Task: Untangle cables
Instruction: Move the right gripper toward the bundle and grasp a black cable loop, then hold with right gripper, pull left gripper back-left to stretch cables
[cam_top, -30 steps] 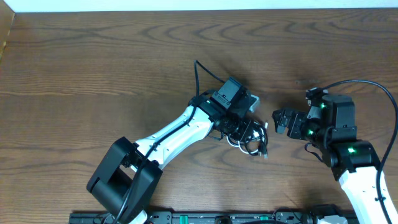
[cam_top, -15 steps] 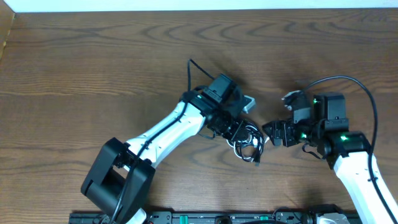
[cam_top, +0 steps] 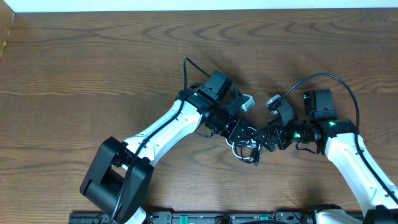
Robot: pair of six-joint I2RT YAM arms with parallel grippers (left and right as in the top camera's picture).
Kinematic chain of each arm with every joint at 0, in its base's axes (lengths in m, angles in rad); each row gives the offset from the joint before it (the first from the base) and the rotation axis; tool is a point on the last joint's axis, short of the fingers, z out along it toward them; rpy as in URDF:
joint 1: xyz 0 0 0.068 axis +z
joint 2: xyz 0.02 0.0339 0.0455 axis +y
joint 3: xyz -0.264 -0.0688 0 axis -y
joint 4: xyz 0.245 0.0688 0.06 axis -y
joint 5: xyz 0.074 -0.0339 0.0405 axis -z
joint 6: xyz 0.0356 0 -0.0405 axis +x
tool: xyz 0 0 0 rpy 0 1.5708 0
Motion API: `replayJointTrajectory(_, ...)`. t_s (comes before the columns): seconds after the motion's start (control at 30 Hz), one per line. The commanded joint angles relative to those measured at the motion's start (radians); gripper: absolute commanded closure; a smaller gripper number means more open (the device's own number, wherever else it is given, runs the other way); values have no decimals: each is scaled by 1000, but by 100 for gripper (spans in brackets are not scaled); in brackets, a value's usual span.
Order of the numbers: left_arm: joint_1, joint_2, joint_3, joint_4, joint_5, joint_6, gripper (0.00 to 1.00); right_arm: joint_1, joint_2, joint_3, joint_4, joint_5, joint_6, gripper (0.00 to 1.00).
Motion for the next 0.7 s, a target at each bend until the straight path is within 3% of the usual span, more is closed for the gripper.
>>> replayJointTrajectory(0.0,3,-28,1,-28,-135,18,50,14,32,16,0,-32,-23,20)
replayJointTrajectory(0.27,3,-25,-2,-74,-297,19,48,14,103,16,13,-28,-23,23)
replayJointTrajectory(0.67,3,18,-2,-68,-328,18,48,14,204,16,55,44,-23,36)
